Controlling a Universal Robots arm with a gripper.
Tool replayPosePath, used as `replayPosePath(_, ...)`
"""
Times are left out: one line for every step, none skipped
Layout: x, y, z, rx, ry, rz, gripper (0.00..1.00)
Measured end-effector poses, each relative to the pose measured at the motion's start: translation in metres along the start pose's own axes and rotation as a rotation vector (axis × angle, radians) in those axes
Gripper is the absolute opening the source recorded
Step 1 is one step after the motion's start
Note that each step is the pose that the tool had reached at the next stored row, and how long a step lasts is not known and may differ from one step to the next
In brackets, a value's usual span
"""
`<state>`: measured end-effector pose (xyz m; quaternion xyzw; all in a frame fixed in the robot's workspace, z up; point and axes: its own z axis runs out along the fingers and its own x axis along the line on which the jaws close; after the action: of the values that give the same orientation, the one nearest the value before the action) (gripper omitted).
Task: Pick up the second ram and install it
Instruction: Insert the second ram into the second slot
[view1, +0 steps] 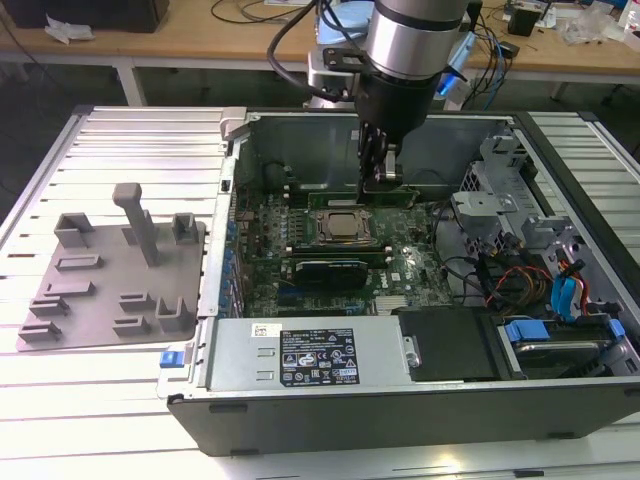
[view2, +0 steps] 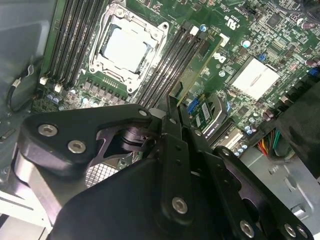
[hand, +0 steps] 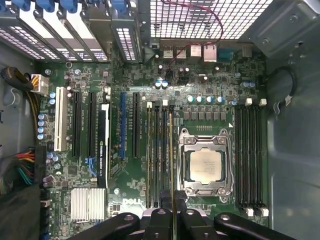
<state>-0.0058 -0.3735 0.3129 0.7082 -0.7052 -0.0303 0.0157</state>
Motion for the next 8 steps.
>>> replayPosePath(-0.0001, 0.0, 0.0004, 0.0, 0.0, 0.0, 0.11)
replayPosePath(-0.0003, -0.0001, 0.0009, 0.0, 0.0001, 0.0, 0.11)
replayPosePath(-0.0006, -0.0001, 0.0017, 0.0, 0.0, 0.0, 0.11)
replayPosePath(-0.001, -0.0002, 0.0028, 0.0, 0.0, 0.0, 0.11)
replayPosePath(-0.0014, -0.0003, 0.0039, 0.0, 0.0, 0.0, 0.11)
replayPosePath(-0.0019, -0.0003, 0.0053, 0.0, 0.0, 0.0, 0.11)
replayPosePath(-0.0026, -0.0003, 0.0061, 0.0, -0.0001, 0.0, 0.11)
replayPosePath(-0.0031, -0.0003, 0.0065, 0.0, -0.0001, 0.0, 0.11)
